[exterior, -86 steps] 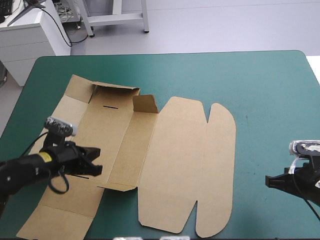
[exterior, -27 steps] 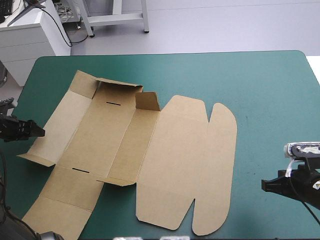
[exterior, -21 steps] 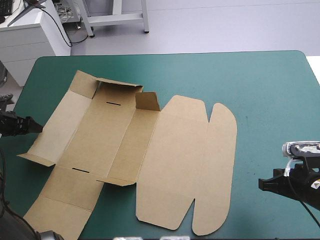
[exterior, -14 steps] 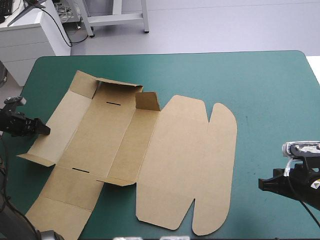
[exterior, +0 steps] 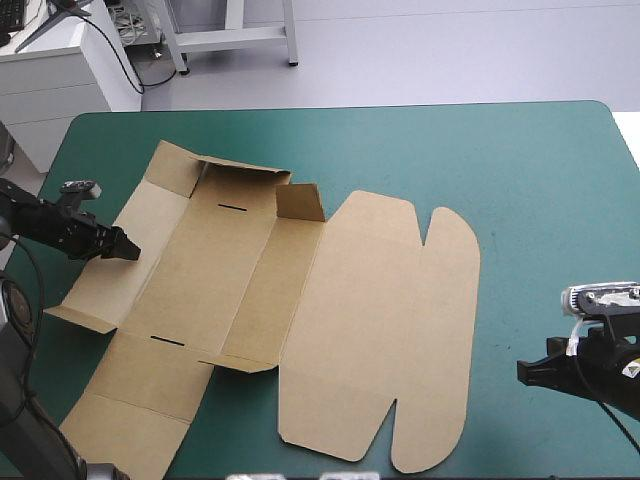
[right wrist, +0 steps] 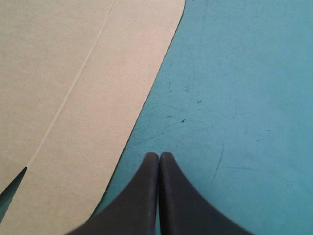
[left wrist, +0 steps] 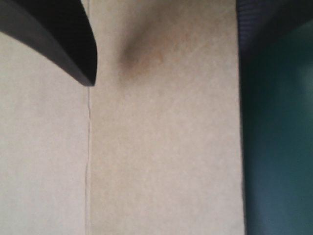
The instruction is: Fold the box
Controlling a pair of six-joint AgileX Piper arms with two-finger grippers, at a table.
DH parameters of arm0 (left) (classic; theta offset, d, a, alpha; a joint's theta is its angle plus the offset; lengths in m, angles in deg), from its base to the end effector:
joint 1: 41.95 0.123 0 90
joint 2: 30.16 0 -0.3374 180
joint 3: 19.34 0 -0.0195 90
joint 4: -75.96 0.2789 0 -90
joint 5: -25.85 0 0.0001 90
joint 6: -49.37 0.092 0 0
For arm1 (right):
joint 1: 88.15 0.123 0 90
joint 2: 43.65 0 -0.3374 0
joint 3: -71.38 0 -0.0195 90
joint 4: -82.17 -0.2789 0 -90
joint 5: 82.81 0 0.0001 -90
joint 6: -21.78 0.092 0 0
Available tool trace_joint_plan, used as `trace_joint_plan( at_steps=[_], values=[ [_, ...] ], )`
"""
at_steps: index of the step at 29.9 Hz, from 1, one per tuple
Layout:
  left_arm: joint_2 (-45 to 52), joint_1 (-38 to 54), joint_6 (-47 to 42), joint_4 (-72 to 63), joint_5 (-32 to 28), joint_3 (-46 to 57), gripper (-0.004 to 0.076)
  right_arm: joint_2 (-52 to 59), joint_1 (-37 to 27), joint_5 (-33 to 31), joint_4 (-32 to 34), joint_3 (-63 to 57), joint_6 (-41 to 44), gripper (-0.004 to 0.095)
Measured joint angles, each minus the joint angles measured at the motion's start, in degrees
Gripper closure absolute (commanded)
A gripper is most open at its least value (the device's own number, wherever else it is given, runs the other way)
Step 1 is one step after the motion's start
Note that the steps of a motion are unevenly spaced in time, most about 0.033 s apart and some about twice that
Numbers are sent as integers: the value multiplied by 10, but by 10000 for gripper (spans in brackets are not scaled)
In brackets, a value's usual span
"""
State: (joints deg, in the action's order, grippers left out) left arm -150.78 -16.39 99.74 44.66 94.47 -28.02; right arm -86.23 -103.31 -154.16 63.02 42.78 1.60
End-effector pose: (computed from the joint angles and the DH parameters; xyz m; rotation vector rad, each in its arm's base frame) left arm 0.4175 0.1503 0.2468 0.3148 2.7625 -0.5760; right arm 0.0689 0.0110 0.3912 -0.1065 2.4139 0.1613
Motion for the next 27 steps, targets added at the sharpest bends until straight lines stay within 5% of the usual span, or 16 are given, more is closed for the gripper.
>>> trace_joint_plan(
  at_steps=[15, 27],
  values=[
    [63, -25, -11, -70, -2, 83, 267, 0, 0, 0, 1, 0, -32, 927],
    [84, -142, -63, -65, 0, 85, 267, 0, 0, 0, 1, 0, -54, 927]
  ],
)
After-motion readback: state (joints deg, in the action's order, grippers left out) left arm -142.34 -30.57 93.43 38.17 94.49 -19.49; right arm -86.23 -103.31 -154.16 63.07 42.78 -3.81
